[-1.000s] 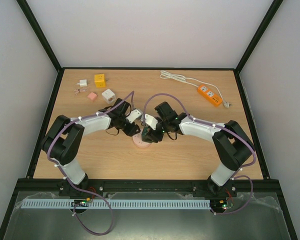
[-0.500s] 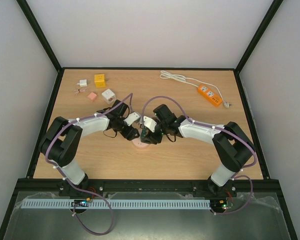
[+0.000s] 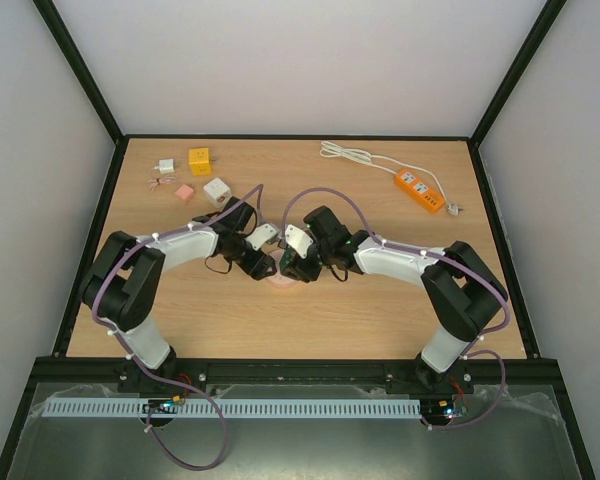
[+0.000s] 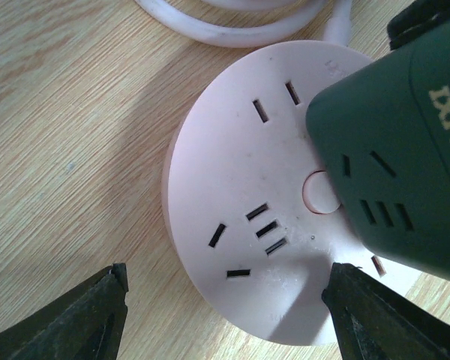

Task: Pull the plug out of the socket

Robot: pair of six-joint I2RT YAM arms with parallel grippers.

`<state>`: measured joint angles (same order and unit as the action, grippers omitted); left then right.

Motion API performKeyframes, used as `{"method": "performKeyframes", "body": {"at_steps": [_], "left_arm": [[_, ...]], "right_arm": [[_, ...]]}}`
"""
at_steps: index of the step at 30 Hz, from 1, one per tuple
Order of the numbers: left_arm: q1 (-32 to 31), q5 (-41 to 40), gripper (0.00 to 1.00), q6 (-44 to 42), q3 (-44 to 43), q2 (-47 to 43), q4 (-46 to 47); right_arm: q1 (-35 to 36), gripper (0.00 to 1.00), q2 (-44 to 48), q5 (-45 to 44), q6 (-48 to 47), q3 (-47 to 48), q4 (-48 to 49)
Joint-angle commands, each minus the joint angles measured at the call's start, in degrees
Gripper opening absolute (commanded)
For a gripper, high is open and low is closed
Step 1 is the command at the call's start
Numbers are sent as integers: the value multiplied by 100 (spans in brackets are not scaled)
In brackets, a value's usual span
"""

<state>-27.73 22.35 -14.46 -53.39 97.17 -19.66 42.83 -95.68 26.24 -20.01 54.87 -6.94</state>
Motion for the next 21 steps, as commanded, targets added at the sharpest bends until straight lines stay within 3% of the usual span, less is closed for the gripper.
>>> {"method": "performKeyframes", "body": {"at_steps": [1, 12, 21], "left_arm": [[-5, -8, 75, 0, -17, 313, -546], [-14, -71, 79, 112, 175, 352, -485], [-97, -947, 70, 119, 301, 481, -320]], "right_arm": [[-57, 11, -37, -359, 151, 244, 335], [-58, 11, -75, -359, 175, 252, 342], [-74, 11, 10, 392, 75, 500, -25]]}}
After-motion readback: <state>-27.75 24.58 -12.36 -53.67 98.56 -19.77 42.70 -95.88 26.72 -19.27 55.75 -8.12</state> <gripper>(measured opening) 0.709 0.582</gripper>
